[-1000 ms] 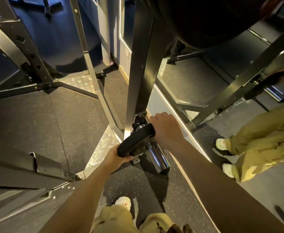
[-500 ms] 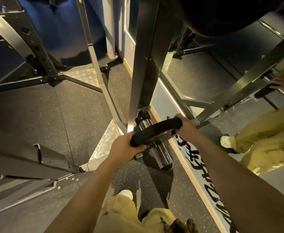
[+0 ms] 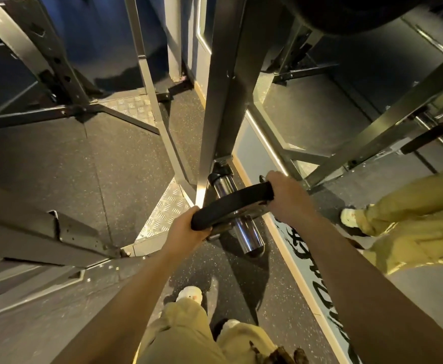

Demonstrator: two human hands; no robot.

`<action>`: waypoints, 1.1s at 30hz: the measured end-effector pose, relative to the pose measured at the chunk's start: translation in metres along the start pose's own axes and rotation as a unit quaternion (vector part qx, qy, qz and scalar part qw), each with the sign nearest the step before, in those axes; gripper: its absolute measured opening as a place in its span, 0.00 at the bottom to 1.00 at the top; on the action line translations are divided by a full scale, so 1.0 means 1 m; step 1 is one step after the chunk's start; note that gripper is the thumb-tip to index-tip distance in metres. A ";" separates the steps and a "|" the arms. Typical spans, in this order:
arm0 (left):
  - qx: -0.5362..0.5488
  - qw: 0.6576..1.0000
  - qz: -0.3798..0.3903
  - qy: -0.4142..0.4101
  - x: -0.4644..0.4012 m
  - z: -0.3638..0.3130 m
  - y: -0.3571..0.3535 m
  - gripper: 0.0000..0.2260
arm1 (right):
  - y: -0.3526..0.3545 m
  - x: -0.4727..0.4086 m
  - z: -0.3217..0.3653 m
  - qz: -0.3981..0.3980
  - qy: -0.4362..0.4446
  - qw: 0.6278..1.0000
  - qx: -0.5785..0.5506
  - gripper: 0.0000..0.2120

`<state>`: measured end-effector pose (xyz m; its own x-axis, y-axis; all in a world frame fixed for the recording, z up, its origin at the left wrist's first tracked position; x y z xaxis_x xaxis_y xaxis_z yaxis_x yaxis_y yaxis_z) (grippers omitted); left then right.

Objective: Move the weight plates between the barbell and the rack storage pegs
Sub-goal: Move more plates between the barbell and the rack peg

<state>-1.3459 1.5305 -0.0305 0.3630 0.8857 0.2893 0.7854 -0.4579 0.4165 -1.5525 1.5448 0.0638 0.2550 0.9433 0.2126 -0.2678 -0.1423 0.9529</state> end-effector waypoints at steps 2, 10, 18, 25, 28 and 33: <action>0.069 0.996 -0.001 0.060 0.007 0.026 -0.010 0.16 | 0.011 0.011 0.033 -0.053 0.052 0.993 0.089 0.13; 0.176 0.972 0.016 0.152 0.015 0.056 -0.037 0.18 | -0.006 0.021 0.071 -0.053 0.155 0.982 0.096 0.15; -0.081 0.997 0.002 -0.010 0.026 -0.033 -0.014 0.13 | -0.029 0.014 -0.047 0.067 -0.060 0.971 -0.223 0.17; -0.198 0.975 0.050 -0.089 0.018 -0.087 -0.034 0.08 | -0.070 0.022 -0.091 0.099 -0.173 0.918 -0.344 0.24; -0.170 0.981 0.026 -0.094 0.024 -0.076 -0.028 0.09 | -0.063 0.024 -0.087 0.095 -0.152 0.929 -0.322 0.22; -0.054 0.998 0.027 -0.011 0.034 -0.020 -0.023 0.15 | -0.020 0.033 -0.042 0.009 -0.020 0.991 -0.135 0.15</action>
<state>-1.3613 1.5699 -0.0128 0.4147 0.8609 0.2948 0.7062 -0.5088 0.4924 -1.5781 1.5913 0.0429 0.2828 0.9278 0.2434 -0.5100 -0.0695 0.8574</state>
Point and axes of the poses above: each hand's wrist, its own x-axis away from the middle knuckle, its own y-axis out of the back of the hand, z = x × y, the point moved 10 cm from there along -x, towards the middle knuckle, and after that the axes turned 2 degrees about x, right-handed, at the moved point
